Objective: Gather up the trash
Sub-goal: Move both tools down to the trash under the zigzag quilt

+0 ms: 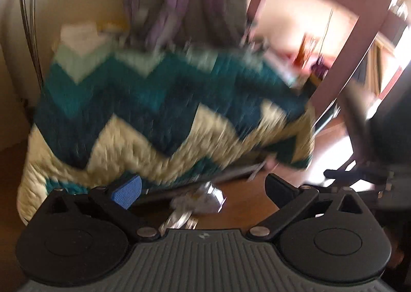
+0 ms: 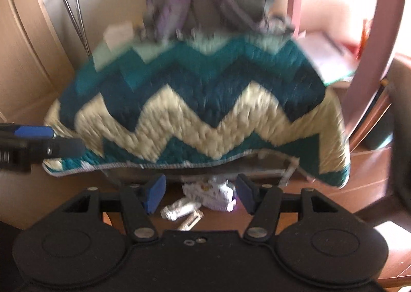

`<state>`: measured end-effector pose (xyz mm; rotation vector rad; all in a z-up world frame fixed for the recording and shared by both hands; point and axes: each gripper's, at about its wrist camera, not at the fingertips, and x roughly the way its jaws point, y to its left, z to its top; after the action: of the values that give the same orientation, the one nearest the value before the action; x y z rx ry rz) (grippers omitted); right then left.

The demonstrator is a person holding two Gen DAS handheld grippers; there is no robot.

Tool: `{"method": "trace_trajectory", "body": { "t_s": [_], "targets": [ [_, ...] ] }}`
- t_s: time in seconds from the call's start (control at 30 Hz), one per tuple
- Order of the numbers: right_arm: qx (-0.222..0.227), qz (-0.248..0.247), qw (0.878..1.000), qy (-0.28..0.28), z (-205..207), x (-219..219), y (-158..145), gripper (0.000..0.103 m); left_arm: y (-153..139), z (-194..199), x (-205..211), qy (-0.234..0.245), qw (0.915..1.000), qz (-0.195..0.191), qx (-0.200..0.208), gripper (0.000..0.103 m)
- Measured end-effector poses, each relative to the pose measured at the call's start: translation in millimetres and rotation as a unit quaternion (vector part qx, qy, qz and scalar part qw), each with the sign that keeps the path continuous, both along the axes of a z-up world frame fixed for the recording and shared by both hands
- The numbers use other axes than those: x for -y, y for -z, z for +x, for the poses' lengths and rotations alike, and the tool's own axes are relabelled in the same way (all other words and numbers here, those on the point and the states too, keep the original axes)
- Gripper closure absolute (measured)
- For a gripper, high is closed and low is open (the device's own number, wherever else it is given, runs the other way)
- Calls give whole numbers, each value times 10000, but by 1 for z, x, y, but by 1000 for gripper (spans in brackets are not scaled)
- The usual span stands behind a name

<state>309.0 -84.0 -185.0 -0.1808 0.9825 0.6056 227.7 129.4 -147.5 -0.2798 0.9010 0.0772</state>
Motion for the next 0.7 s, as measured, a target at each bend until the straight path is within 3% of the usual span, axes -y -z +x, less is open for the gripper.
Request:
{"method": "trace_trajectory", "body": {
  "t_s": [0.33,0.43,0.7],
  "targets": [
    [-699,-837,9926,-530,65,-32,137,43,157,33,-10,-53,9947,377,-957,0],
    [-745,-1095,9878,-815,77,-43,171,43,201,46,-11,95,9898,592,-1292,0],
    [-787,-1238,9833,-1077,109,-64,253,43,291,77,-10,423,9808,625,-1797,0]
  ]
}}
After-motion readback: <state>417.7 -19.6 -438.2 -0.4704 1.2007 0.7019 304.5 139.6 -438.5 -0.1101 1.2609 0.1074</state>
